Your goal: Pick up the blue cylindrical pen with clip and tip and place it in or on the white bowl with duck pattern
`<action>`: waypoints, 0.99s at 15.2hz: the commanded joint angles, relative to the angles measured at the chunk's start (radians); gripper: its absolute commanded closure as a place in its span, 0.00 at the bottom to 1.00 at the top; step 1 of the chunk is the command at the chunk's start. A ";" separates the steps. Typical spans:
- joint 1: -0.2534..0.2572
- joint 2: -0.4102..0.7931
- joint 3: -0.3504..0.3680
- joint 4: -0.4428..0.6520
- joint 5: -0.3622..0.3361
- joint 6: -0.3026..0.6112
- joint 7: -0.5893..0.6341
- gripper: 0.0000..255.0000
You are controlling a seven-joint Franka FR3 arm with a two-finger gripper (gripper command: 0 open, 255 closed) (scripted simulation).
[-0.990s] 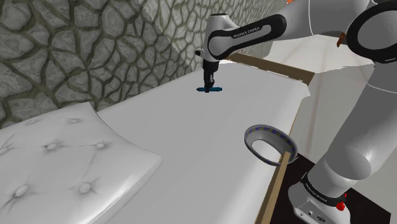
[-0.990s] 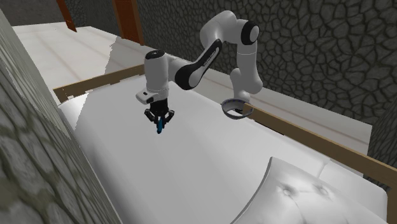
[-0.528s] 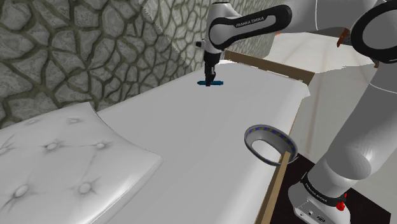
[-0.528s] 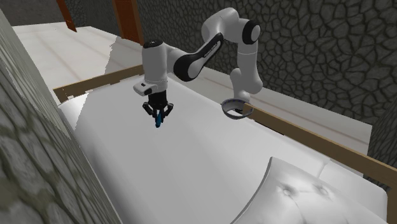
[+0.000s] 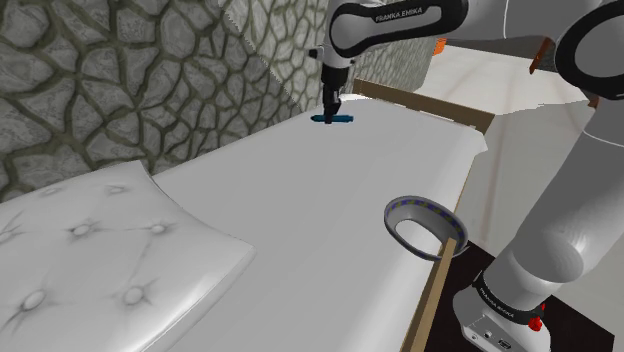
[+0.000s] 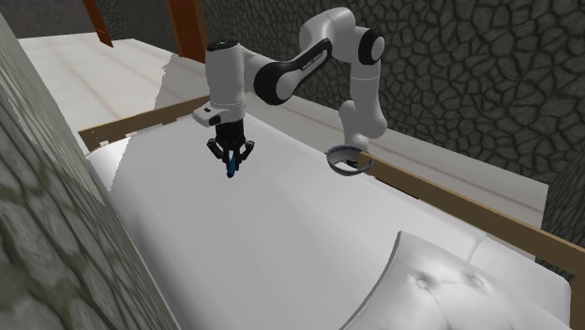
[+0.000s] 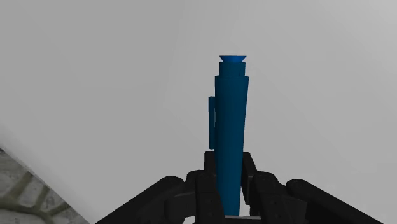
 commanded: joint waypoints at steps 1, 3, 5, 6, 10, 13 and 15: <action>0.000 -0.004 0.000 0.025 0.002 -0.029 -0.003 1.00; 0.000 -0.005 0.000 0.038 0.002 -0.043 -0.004 1.00; 0.001 -0.086 0.005 -0.060 0.022 -0.023 0.000 1.00; 0.002 -0.126 0.007 -0.107 0.032 -0.015 0.001 1.00; 0.014 -0.281 0.015 -0.276 0.072 0.002 0.007 1.00; 0.030 -0.396 0.020 -0.387 0.103 0.002 0.013 1.00; 0.043 -0.473 0.023 -0.455 0.123 -0.005 0.018 1.00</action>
